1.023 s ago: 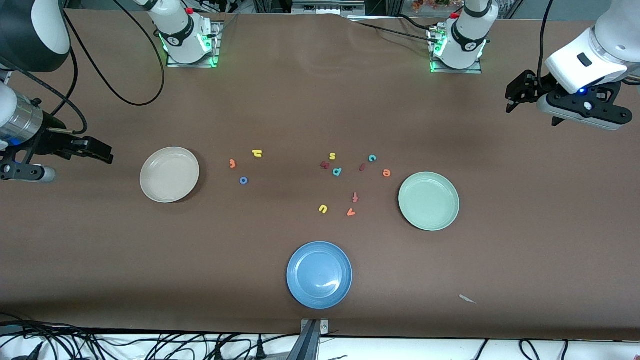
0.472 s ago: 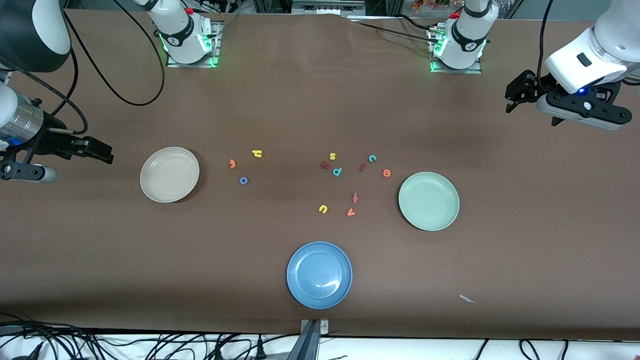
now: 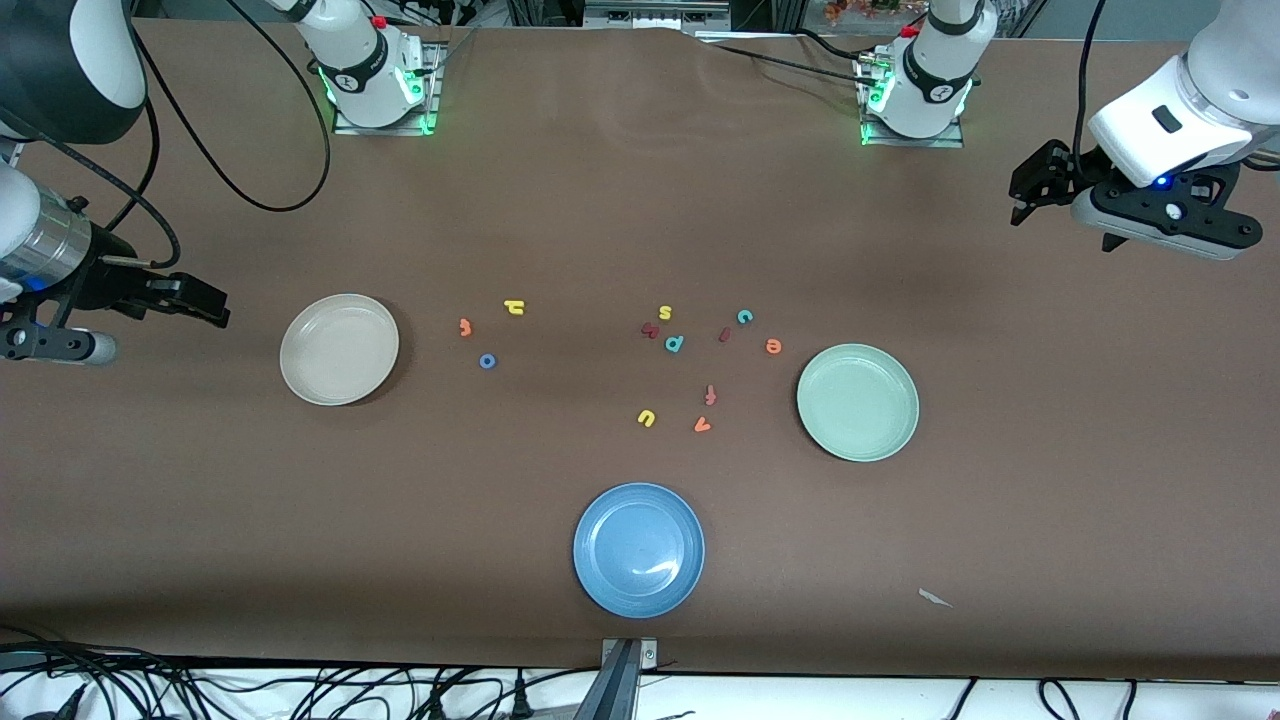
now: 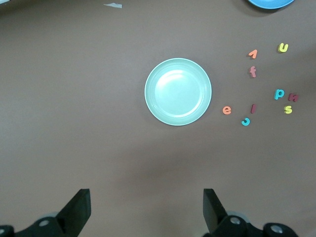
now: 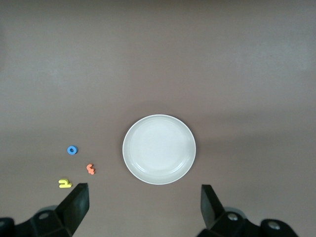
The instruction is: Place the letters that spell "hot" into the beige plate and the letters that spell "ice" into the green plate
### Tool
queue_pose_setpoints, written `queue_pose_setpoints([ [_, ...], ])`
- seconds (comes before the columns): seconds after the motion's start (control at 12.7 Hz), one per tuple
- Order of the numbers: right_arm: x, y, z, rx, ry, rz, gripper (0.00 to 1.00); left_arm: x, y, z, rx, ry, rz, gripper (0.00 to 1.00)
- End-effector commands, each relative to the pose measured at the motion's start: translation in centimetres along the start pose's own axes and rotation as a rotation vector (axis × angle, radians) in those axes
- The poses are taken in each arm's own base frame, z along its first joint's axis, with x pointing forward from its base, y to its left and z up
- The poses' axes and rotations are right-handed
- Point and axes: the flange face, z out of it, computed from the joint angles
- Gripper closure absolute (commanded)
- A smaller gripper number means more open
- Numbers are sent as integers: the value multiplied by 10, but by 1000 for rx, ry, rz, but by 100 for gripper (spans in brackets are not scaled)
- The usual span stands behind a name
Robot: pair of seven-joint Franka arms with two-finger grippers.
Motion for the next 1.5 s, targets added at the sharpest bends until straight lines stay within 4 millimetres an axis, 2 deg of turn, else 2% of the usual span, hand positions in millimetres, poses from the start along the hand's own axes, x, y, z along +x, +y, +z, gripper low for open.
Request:
queue_pose_setpoints([
  [0.0,-4,-1,-3,-15,1,7,0,-2,-1,-7,29,-5,3,0],
  [1.42,-2,-2,-3,-13,4,40,0,-2,1,-8,29,-4,6,0],
])
